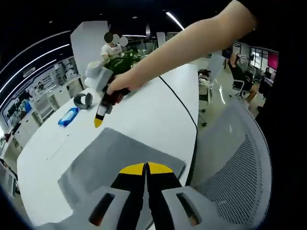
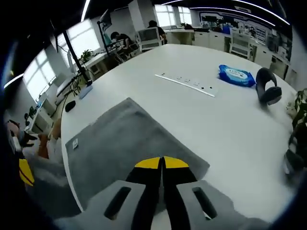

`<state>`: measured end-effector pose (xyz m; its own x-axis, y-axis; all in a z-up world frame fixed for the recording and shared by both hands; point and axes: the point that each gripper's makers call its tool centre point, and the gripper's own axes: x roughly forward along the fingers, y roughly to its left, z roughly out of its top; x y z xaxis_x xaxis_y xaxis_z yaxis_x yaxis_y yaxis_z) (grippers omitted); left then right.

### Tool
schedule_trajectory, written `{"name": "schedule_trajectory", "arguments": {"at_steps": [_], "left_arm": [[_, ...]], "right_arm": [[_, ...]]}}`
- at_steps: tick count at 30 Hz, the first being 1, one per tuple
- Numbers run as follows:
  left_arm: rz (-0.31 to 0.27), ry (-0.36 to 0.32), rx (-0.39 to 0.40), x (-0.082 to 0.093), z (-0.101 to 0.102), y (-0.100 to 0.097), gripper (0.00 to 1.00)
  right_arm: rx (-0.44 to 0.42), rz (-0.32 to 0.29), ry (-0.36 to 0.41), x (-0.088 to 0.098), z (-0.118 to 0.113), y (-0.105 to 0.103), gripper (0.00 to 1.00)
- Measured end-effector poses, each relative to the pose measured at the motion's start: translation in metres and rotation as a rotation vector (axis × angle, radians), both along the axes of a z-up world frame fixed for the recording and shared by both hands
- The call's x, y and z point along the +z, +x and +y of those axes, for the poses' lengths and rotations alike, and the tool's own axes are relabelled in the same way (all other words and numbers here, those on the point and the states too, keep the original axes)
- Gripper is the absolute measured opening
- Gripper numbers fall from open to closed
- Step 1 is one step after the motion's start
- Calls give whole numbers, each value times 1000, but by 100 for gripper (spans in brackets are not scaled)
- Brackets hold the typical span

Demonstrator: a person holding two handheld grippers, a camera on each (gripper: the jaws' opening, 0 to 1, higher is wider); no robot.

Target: Fold the towel on the table until its edges align and the towel forms a compact rectangular stack.

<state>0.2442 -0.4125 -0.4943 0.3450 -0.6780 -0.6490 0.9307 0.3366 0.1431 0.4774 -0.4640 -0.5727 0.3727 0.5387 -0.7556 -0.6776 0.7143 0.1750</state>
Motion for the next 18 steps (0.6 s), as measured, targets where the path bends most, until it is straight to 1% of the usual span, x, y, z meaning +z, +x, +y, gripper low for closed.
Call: {"name": "schedule_trajectory", "arguments": {"at_steps": [1, 3, 4, 6, 7, 9, 11, 13, 14, 15, 18], "left_arm": [[11, 7, -5, -6, -6, -2, 1], [42, 22, -29, -23, -19, -6, 1], [67, 36, -65, -37, -25, -10, 1], [112, 60, -83, -54, -29, -14, 1], [116, 96, -97, -67, -29, -13, 1], [105, 134, -109, -81, -28, -11, 2], [100, 150, -133, -95, -33, -13, 2], [93, 161, -155, -108, -39, -13, 6], [78, 165, -162, -112, -41, -12, 8], [65, 183, -175, -119, -44, -11, 8], [65, 210, -180, -133, -47, -11, 8]], "right_arm": [[6, 5, -9, -3, -2, -1, 0], [29, 12, -35, -11, -7, -5, 0], [36, 16, -41, -14, -9, -6, 0], [48, 32, -46, -21, -10, -11, 0], [51, 38, -47, -24, -10, -12, 0], [60, 55, -57, -31, -12, -14, 0], [89, 62, -103, -41, -15, -13, 0], [135, 70, -158, -49, -17, -14, 0], [163, 59, -191, -53, -17, -12, 0], [179, 51, -214, -56, -17, -10, 0], [240, 25, -288, -65, -15, -7, 0]]}}
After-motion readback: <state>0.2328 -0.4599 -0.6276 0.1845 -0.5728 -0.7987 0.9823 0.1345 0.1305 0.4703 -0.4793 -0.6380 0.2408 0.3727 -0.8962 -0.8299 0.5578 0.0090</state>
